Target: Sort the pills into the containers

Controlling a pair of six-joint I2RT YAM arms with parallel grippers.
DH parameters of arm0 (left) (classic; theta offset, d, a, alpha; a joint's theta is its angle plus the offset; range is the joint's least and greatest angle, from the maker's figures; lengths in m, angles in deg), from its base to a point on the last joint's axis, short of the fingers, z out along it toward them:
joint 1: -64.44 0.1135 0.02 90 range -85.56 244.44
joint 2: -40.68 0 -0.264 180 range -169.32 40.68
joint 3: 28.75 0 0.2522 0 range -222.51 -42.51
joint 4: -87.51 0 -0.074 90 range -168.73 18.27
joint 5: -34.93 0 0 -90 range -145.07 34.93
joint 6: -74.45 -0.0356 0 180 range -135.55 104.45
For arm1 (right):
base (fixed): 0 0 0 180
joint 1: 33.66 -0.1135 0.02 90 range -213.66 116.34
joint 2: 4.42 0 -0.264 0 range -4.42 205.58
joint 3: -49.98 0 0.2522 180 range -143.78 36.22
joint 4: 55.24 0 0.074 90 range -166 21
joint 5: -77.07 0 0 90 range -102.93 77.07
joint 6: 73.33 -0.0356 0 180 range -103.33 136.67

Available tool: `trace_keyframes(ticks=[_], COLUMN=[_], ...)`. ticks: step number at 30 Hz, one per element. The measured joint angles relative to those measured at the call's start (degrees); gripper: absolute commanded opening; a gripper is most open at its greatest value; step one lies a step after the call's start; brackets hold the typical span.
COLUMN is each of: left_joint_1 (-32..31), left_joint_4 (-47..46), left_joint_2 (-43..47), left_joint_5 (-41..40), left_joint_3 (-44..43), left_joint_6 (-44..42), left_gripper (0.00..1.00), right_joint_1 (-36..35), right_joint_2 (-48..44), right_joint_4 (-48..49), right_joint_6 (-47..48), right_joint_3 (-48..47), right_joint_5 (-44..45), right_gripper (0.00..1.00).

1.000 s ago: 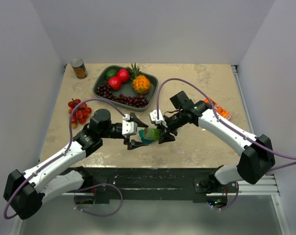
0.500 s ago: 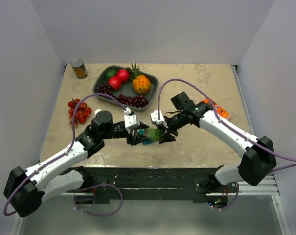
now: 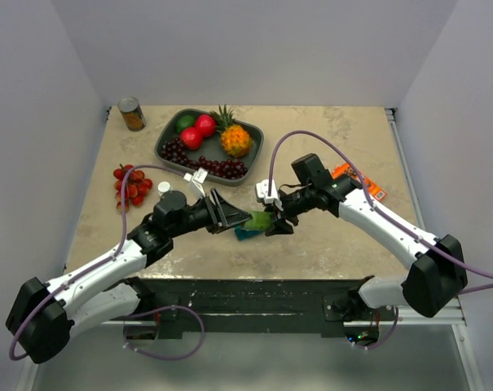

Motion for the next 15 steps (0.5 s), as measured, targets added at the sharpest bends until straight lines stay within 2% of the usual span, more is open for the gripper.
trace_keyframes(ticks=[1,2,3,5,6,8,11,15], left_joint_1=[0.2,0.3,0.3,0.5,0.6,1.1,2.2,3.8], left_joint_4=[-1.0,-1.3,-1.4,-1.0,-0.4,1.4,5.1,12.8], left_joint_2=[-1.0,-1.9,-2.8,-3.9,-4.2,-4.2,-3.6,-0.9], left_joint_5=[0.1,0.3,0.5,1.0,1.1,2.1,2.7,1.2], left_joint_3=[0.7,0.9,0.9,0.4,-0.2,-1.6,-4.7,-8.5], left_joint_6=[4.3,7.4,9.7,11.6,11.6,9.9,3.6,-11.1], left_gripper=[0.17,0.41,0.54,0.81,0.87,0.98,0.99,0.98], right_joint_1=[0.2,0.3,0.5,0.7,0.9,1.3,2.1,2.8], right_joint_2=[0.0,0.0,0.0,0.0,0.0,-0.4,-1.0,-1.3], right_joint_4=[-0.3,-0.6,-0.9,-1.2,-1.1,-0.4,0.2,0.8], right_joint_6=[0.0,-0.1,-0.1,-0.2,-0.2,-0.3,-0.4,-0.4], right_joint_3=[0.3,0.6,0.9,1.2,1.2,1.2,1.2,1.3], right_joint_5=[0.3,0.6,0.8,1.0,1.0,1.2,1.3,1.3], right_gripper=[0.00,0.00,0.00,0.00,0.00,0.00,0.00,0.00])
